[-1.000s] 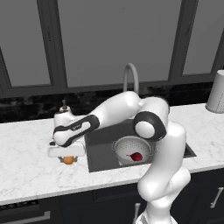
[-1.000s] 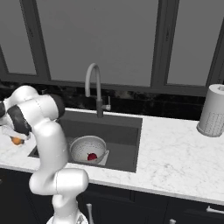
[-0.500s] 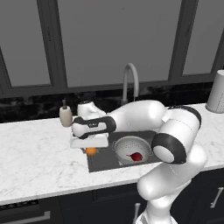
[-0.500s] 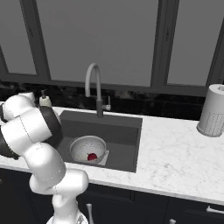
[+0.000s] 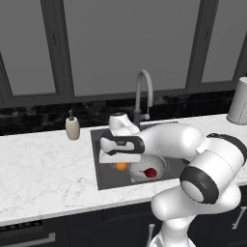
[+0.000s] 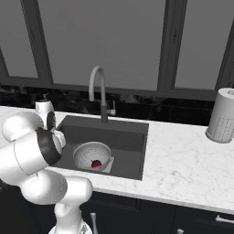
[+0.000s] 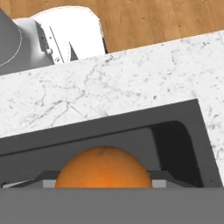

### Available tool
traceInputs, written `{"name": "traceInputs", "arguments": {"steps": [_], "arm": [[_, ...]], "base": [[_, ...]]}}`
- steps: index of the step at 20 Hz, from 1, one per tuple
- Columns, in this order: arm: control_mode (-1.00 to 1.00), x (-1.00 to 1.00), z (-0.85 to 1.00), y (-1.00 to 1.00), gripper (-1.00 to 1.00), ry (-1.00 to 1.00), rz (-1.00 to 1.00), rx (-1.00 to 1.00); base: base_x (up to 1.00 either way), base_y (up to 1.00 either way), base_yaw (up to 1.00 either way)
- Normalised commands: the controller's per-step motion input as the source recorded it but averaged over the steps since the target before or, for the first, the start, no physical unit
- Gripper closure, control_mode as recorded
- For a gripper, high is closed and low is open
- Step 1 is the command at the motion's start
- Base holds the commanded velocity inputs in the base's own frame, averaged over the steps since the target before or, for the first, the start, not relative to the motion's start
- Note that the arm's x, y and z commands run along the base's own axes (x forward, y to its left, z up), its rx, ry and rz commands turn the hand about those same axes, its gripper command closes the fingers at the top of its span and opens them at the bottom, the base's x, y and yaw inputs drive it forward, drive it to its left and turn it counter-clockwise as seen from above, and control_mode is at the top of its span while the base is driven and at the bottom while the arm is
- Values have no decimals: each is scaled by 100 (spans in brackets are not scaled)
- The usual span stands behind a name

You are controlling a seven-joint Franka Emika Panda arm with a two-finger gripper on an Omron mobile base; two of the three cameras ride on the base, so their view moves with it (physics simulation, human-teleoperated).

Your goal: Put the colander in the sink, put the tangerine, pear in the colander, and turn on the sink faucet and pour water over the colander.

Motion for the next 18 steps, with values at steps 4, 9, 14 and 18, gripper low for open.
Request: {"name": "traceInputs", "arguments": {"steps": [4,9,14,18], "arm": [[-100,0,0,-53,100,-1,-1,-4],[-100,8,0,-49,100,0,-2,-4],[-100,14,0,-33,100,0,-3,-5],[-100,24,-1,-14,100,0,-5,-8]], "base": [[0,0,0],[0,0,0],[0,0,0],[0,0,0]]}}
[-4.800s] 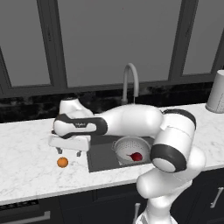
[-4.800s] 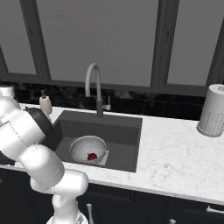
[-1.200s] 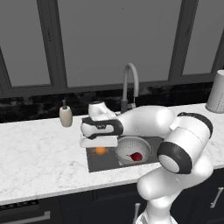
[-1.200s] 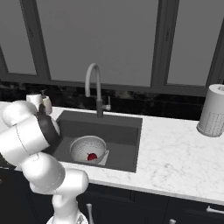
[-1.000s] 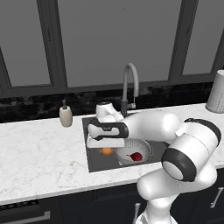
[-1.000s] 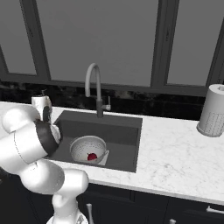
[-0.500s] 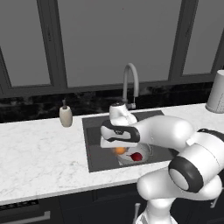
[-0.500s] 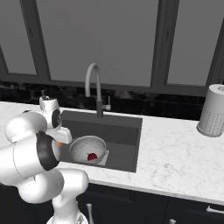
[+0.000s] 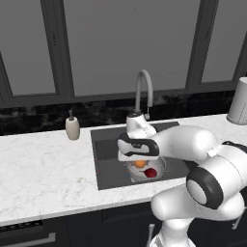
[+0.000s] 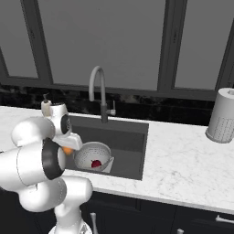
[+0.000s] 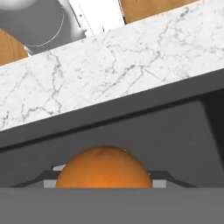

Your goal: Put the colander in the sink, put the tangerine, pear in the colander, and turn on the sink faucet and pour water over the colander.

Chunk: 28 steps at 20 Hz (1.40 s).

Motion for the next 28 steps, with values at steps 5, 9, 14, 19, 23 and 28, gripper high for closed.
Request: {"name": "traceInputs", "arguments": {"steps": [5,9,14,19,23,28], "arm": [[-100,30,-8,-9,100,-1,-8,-10],[-100,44,-31,-7,100,-6,-1,-1],[-100,31,-48,-5,100,-7,0,3],[-100,30,-37,0,100,-5,0,1],[-100,21,-31,-3,100,0,0,0],[-100,15,-27,-1,100,0,0,0]], "base": [[0,0,0],[0,0,0],[0,0,0],[0,0,0],[0,0,0],[0,0,0]]}}
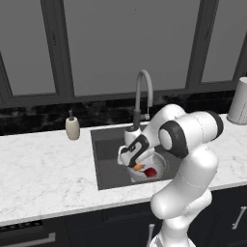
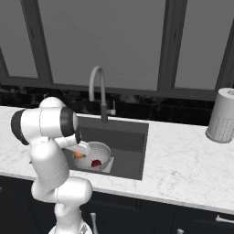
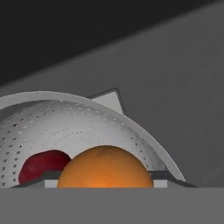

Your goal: Put the colander in the sink, put the tangerine, pear in the colander, and turn on the sink faucet and pour water over the colander.

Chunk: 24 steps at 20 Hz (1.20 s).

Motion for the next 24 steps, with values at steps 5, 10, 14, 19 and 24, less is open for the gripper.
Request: {"name": "traceInputs", "arguments": {"steps": [5,10,14,19,24], "arm": [[-100,20,-23,0,100,-1,0,0],[-100,5,-13,-6,-100,-2,0,0],[-100,-4,0,-24,-100,-3,0,0],[-100,-8,0,-21,-100,-5,0,0],[-100,-11,3,-6,-100,-7,0,0]], "base": [[0,0,0],[0,0,0],[0,0,0],[0,0,0],[0,0,0]]}}
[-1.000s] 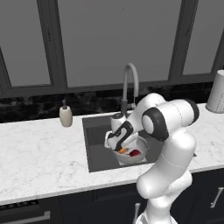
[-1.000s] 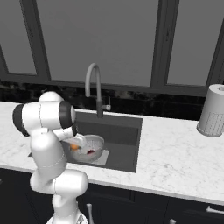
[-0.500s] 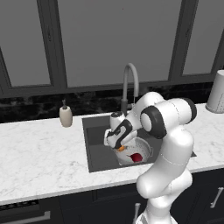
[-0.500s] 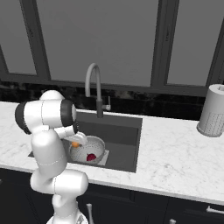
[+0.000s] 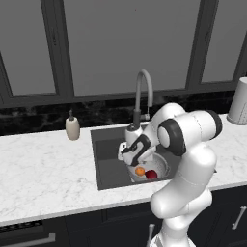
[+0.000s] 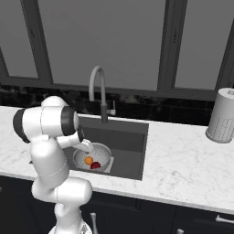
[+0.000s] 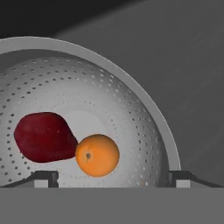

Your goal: Put the colander in the sink, put the tangerine, pear in the colander, and turn on the sink faucet and pour water over the colander.

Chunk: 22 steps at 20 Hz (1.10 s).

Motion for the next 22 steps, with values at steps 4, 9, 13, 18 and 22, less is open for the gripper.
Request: {"name": "traceInputs", "arguments": {"steps": [4,9,13,18,22], "arm": [[-100,-34,34,-1,-100,-17,0,0],[-100,-53,85,0,-100,-29,0,0],[-100,-49,100,0,-100,-21,0,4],[-100,-46,100,0,-100,-12,-9,25],[-100,-34,100,0,-100,-6,-19,41]], "base": [[0,0,0],[0,0,0],[0,0,0],[0,0,0],[0,0,0]]}}
